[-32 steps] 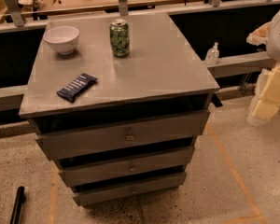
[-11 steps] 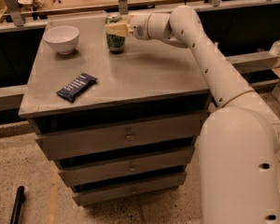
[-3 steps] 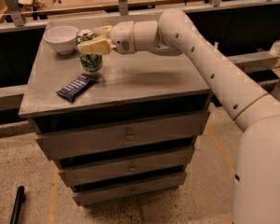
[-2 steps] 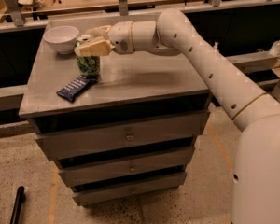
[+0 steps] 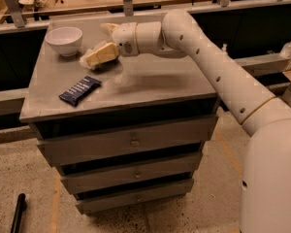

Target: Move green can near rxbar blueberry

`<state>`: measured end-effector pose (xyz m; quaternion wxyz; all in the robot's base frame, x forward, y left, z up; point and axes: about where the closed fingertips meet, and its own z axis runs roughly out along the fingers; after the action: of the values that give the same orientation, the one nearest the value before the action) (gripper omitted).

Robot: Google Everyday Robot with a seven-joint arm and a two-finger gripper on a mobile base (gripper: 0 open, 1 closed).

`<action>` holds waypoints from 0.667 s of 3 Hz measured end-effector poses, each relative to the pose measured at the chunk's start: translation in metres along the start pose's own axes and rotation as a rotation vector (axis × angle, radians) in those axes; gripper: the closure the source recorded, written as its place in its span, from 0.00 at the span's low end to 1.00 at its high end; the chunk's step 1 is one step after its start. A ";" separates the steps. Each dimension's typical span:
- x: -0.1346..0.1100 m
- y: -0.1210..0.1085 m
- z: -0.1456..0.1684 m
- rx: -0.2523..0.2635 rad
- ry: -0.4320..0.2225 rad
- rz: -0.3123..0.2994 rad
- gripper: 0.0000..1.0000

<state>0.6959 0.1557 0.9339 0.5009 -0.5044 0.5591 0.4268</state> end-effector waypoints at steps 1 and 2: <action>-0.003 -0.002 -0.006 0.021 -0.003 -0.012 0.00; -0.009 -0.003 -0.014 0.051 -0.001 -0.031 0.00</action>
Offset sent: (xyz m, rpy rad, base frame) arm 0.0035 -0.0283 0.0191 -0.0082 -0.0669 -0.0917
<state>0.6968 0.1432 0.9442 0.5203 -0.4998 0.5617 0.4049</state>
